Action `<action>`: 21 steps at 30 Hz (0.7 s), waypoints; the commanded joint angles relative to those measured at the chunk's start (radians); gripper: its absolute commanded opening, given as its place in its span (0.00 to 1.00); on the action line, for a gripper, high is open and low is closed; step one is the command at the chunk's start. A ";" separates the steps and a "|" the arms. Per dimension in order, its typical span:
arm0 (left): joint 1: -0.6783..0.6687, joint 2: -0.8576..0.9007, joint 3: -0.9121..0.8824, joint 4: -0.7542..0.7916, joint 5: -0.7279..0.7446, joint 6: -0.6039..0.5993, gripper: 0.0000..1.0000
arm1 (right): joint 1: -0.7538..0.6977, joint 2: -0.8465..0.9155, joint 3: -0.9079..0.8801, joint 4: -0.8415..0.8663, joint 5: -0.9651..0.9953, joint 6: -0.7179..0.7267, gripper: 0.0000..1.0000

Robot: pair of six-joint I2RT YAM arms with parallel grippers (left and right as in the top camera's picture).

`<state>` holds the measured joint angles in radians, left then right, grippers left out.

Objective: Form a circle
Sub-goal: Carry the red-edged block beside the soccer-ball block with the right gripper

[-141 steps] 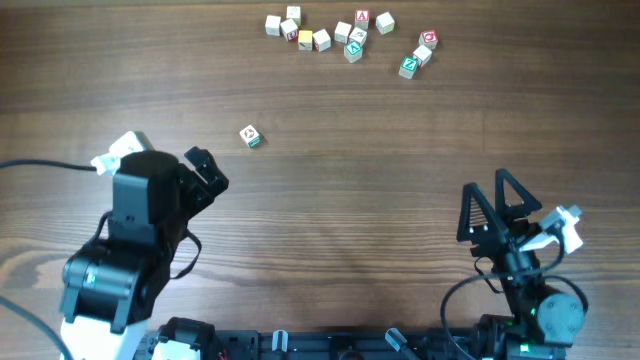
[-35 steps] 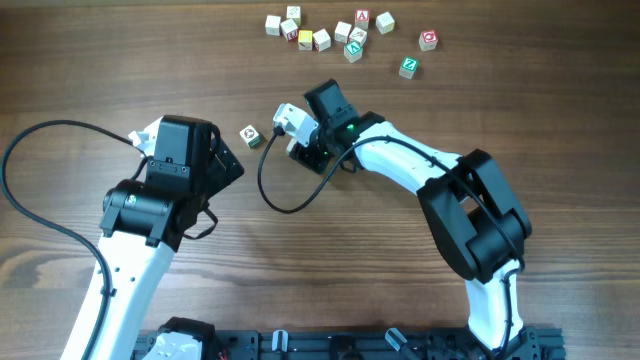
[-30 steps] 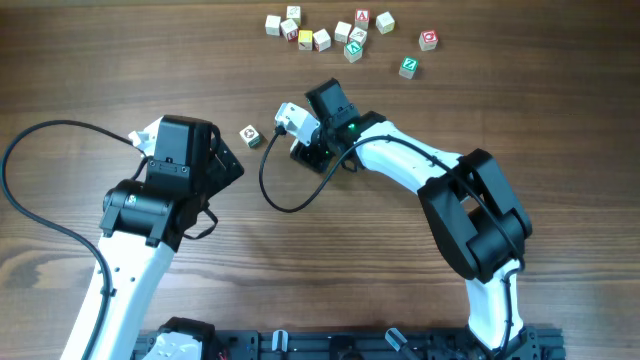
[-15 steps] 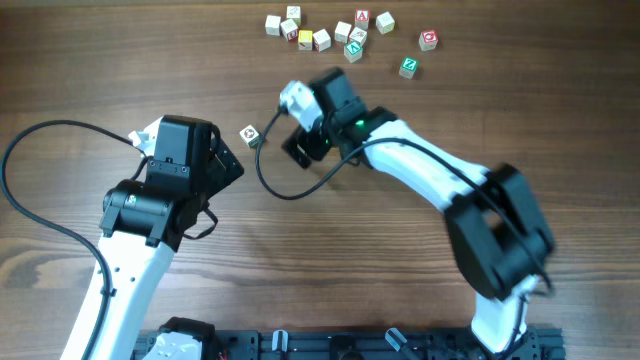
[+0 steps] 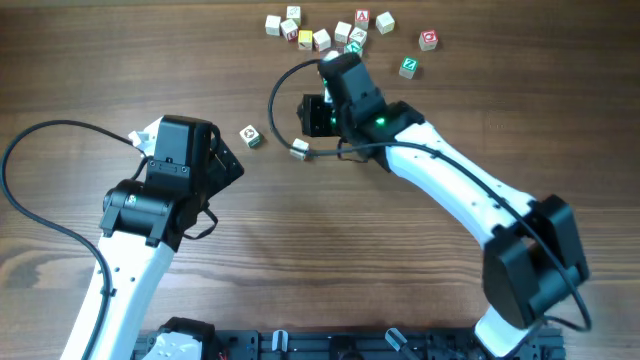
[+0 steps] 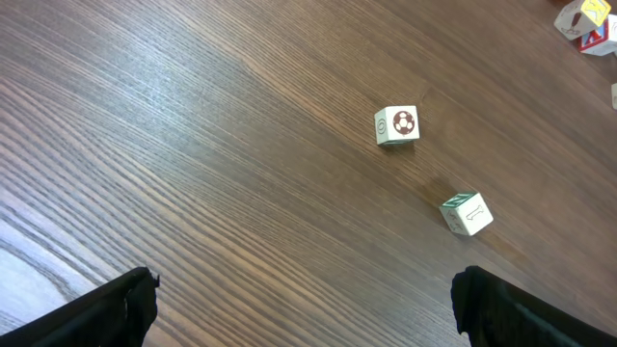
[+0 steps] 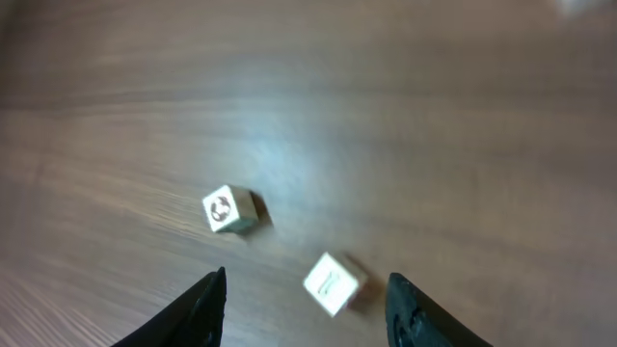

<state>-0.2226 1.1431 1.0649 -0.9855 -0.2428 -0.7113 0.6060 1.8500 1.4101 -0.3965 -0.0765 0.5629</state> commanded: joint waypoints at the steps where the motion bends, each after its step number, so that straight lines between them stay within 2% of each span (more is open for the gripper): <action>1: 0.003 0.006 0.000 0.000 -0.020 0.016 1.00 | -0.003 0.104 -0.005 -0.008 0.017 0.253 0.55; 3: 0.003 0.006 0.000 0.000 -0.020 0.016 1.00 | -0.003 0.140 -0.005 -0.007 0.017 0.280 0.54; 4: 0.003 0.006 0.000 0.000 -0.020 0.016 1.00 | -0.003 0.159 -0.005 -0.009 0.017 0.293 0.40; 5: 0.003 0.006 0.000 0.000 -0.020 0.016 1.00 | -0.003 0.169 -0.005 -0.015 0.017 0.304 0.38; 8: 0.003 0.006 0.000 0.001 -0.020 0.016 1.00 | -0.003 0.170 -0.005 -0.025 0.033 0.301 0.36; 9: 0.003 0.006 0.000 0.001 -0.020 0.016 1.00 | -0.003 0.170 -0.005 -0.036 0.047 0.302 0.32; 13: 0.003 0.006 0.000 0.000 -0.020 0.016 1.00 | -0.003 0.175 -0.005 -0.107 0.132 0.388 0.32; 17: 0.003 0.006 0.000 0.000 -0.020 0.016 1.00 | -0.003 0.205 -0.007 -0.097 0.115 0.390 0.31; 21: 0.003 0.006 0.000 0.000 -0.020 0.016 1.00 | -0.003 0.222 -0.008 -0.087 0.056 0.383 0.23</action>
<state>-0.2226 1.1431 1.0649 -0.9852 -0.2428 -0.7113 0.6060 2.0430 1.4086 -0.4870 0.0040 0.9340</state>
